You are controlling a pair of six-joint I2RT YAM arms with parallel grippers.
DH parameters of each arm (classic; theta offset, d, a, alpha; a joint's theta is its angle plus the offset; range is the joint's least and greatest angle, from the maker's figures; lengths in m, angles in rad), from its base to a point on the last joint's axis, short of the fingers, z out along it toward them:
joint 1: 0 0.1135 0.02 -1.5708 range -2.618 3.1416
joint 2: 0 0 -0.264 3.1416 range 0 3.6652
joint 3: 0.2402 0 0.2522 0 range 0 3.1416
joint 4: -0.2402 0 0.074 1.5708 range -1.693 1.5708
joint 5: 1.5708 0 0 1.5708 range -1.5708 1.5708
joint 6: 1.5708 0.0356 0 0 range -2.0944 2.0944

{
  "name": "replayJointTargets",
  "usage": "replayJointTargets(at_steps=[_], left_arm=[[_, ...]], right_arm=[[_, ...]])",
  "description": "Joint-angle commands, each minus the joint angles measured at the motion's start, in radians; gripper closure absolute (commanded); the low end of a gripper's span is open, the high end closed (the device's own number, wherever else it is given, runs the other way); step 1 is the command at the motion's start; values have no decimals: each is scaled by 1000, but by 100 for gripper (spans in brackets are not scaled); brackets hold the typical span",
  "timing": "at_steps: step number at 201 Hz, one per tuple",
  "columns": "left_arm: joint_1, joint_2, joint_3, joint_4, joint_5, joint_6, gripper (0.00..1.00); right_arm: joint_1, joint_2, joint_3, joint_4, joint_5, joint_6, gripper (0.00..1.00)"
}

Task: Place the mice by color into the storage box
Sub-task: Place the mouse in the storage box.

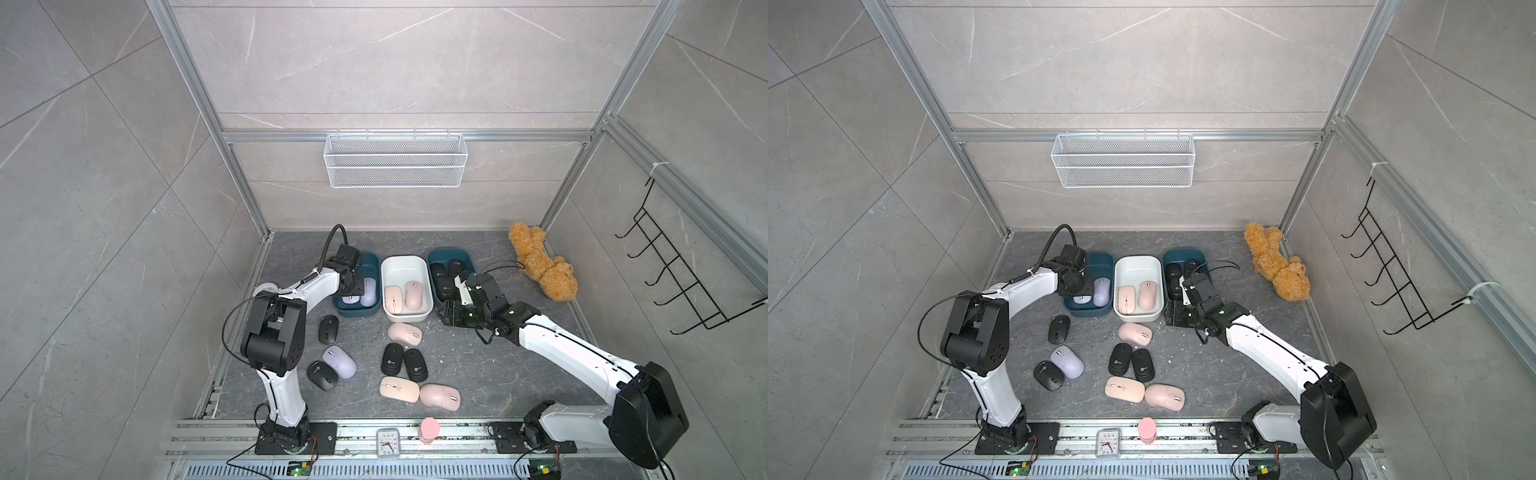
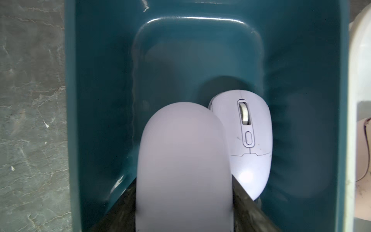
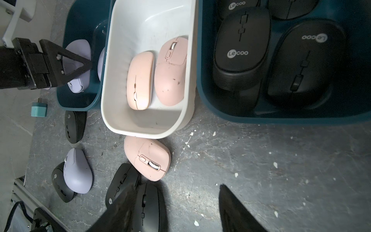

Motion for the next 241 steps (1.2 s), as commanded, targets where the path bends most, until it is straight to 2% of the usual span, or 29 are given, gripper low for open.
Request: replayJointTargets(at_steps=[1, 87, 159, 241], left_arm=[[4, 19, 46, -4, -25, -16, 58], [5, 67, 93, -52, -46, -30, 53], [6, 75, 111, -72, -58, -31, 40], [4, 73, 111, -74, -60, -40, 32]], right_arm=[[5, 17, -7, 18, -12, -4, 33], [5, 26, -9, 29, -18, -7, 33], [6, 30, -7, 33, -19, -8, 33], [5, 25, -7, 30, -19, -13, 33]])
